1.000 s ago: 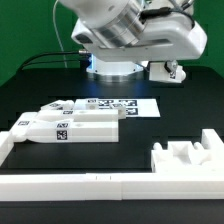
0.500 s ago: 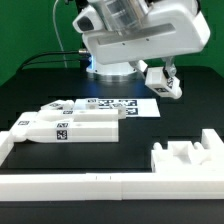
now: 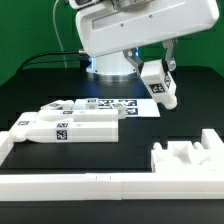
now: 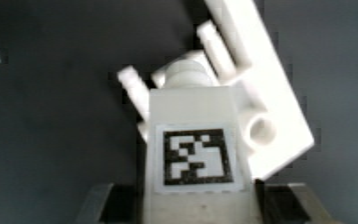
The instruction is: Assemble chair
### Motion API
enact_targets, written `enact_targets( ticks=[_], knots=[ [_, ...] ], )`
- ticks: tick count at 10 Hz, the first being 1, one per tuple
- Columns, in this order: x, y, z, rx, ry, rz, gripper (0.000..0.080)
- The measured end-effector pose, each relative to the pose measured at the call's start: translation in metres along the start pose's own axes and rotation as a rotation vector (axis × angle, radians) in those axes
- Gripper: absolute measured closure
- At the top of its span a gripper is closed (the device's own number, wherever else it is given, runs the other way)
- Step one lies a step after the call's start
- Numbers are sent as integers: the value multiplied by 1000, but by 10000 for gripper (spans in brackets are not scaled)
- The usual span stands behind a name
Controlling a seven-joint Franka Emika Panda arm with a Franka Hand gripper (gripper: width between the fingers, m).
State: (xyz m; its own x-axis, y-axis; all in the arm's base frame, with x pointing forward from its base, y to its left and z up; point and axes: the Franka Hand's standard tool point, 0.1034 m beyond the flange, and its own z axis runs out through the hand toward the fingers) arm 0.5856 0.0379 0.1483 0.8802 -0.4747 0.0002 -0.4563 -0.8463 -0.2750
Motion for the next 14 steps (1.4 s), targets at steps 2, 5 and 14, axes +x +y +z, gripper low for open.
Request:
enact_targets(
  ticks=[2, 5, 14],
  knots=[
    [7, -17, 3, -57, 76, -104, 515],
    [10, -43, 8, -43, 244, -232, 515],
    [13, -62, 28, -97, 291, -490, 514]
  ],
)
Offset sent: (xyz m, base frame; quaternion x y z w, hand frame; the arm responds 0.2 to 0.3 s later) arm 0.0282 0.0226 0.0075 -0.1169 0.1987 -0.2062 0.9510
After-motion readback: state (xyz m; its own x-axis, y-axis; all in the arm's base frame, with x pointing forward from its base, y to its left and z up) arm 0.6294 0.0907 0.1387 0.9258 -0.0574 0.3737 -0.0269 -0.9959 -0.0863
